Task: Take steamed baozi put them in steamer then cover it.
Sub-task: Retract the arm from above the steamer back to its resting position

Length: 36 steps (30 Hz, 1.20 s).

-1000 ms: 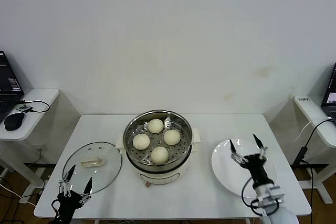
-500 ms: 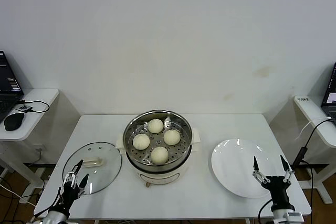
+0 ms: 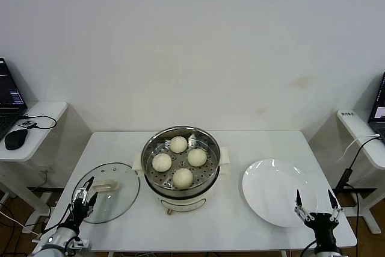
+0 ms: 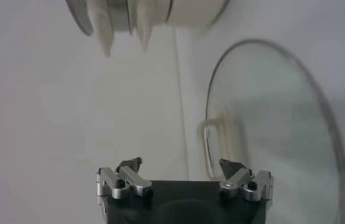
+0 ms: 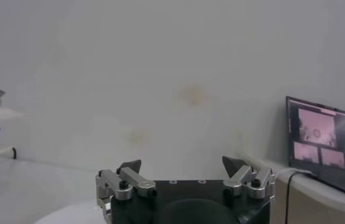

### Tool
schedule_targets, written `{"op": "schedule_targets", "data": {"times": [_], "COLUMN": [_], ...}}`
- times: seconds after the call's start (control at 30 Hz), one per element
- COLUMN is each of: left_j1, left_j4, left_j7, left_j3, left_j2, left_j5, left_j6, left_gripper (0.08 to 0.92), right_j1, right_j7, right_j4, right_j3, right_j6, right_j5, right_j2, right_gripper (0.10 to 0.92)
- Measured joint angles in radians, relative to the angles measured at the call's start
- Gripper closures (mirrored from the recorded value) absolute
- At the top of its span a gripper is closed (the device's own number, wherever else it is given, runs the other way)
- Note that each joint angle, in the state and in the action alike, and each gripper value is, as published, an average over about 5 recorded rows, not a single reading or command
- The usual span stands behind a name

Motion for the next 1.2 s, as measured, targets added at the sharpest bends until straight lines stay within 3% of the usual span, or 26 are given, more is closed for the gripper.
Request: {"op": "schedule_targets", "data": {"times": [0.77,1.2], "left_j1": [-0.217,-0.249], "left_j4": [0.189,0.238], "left_j7": [-0.003,0.003], "left_j3": [0.090,0.101], "left_j2": [-0.022,-0.025], "left_j5": [0.008,0.005], "left_j6": [-0.003,-0.001], "left_gripper": [0.197,0.554], "right_j1": [-0.013,-0.001], "right_j7": [0.010,0.011], "right_j4": [-0.021,-0.038], "right_j3": [0.032,0.027], "right_j6": [0.013,0.013], "right_j5": [-0.027,-0.039], "right_j2": [0.031,0.032], "right_gripper": [0.203,0.203]}}
